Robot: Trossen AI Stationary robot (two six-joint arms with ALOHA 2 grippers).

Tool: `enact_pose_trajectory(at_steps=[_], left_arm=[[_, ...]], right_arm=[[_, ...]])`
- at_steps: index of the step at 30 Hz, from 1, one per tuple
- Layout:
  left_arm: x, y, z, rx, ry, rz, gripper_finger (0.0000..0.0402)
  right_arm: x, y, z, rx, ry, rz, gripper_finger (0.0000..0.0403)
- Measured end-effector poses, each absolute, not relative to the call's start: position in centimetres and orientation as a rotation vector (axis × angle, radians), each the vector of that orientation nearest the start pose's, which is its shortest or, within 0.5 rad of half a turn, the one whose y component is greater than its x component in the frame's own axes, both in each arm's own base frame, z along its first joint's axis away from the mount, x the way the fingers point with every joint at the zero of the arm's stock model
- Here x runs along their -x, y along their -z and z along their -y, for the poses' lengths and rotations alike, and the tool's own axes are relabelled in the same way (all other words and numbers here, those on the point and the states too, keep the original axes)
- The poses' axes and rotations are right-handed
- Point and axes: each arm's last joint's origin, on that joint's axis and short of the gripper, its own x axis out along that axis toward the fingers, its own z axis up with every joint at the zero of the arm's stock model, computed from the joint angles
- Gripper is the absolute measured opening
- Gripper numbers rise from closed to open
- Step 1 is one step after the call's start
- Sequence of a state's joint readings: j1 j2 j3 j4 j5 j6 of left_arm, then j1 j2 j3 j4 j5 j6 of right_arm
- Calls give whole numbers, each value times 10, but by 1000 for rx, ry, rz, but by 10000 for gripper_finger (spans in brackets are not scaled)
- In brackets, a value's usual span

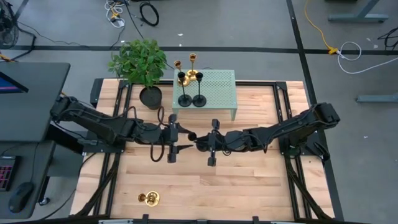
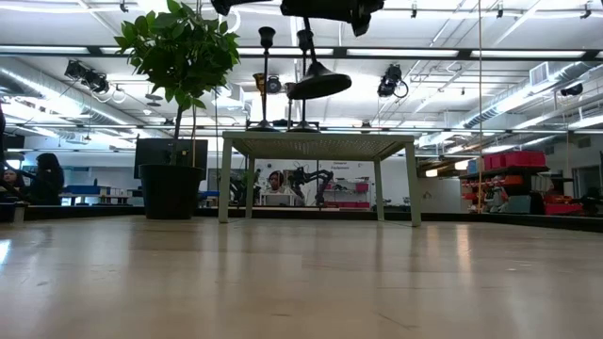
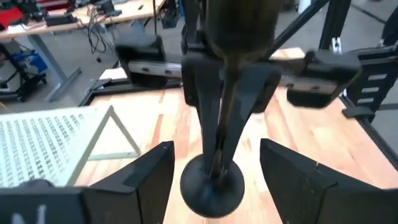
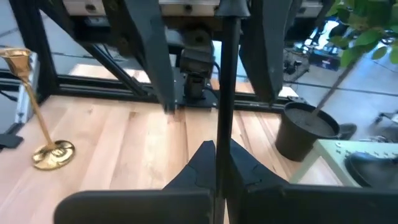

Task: Pick & Place candle stick holders
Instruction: Put the black candle holder on the shelf

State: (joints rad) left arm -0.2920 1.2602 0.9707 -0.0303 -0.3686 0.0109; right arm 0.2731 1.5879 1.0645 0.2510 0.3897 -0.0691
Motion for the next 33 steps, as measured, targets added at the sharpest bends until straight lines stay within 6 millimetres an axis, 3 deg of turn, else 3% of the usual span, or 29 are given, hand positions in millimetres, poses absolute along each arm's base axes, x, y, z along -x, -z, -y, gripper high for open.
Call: enact_pose_trajectory(at_steps=[7, 14, 21, 26, 33], left_arm=[[-267, -310, 69, -101, -103, -355, 234], [-265, -305, 67, -111, -134, -404, 232], [-264, -303, 66, -130, -186, -422, 232], [-263, -300, 64, -129, -221, -452, 232], [-260, -296, 63, -121, -264, -495, 232]], right_arm=[[-337, -280, -82, 200, 202, -293, 2], [-311, -298, -77, 200, 261, -264, 2], [-268, -296, -59, 126, 327, -87, 2], [-244, -279, -39, 83, 377, -5, 2], [-237, -271, -11, 42, 452, 41, 2]])
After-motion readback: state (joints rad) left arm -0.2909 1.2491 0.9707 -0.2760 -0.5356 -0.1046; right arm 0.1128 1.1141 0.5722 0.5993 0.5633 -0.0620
